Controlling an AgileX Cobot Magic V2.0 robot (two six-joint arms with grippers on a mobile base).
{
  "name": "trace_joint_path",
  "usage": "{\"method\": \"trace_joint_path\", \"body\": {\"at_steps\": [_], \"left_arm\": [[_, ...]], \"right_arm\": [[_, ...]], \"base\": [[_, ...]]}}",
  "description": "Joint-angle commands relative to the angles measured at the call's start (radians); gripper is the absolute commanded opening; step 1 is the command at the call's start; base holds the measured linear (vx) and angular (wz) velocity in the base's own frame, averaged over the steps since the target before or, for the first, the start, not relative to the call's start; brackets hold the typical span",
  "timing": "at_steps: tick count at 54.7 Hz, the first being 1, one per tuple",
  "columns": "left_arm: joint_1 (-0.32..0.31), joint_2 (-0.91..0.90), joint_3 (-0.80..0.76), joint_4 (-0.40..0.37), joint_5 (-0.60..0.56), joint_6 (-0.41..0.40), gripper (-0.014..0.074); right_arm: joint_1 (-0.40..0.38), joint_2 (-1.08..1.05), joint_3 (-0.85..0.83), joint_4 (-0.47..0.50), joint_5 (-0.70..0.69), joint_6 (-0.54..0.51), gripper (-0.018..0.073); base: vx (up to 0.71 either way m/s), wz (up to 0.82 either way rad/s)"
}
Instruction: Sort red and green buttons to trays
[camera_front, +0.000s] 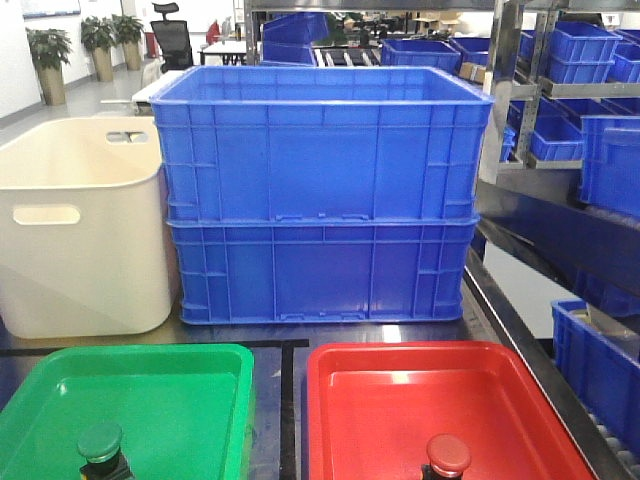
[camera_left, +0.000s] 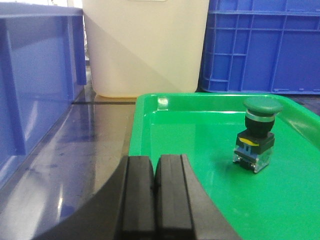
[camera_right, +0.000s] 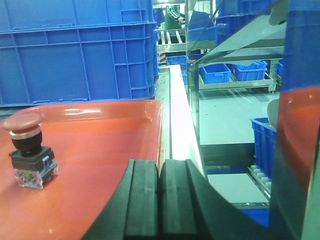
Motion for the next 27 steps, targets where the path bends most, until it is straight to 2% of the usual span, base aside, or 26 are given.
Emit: {"method": "trace_joint_path", "body": {"at_steps": [1,27], "left_arm": [[-0.001,-0.015,-0.02,-0.009,-0.079,-0.007,-0.0006],[-0.001,-0.015,-0.02,-0.009,-0.079,-0.007,-0.0006]], "right_arm": [[-0.008,-0.015,0.013,-0.005,-0.048,0.0,-0.0012],[-0.007,-0.013,0.013,-0.004,-0.048,0.0,-0.0012]], "base": [[0.0,0.01],[0.0,0.0]]}}
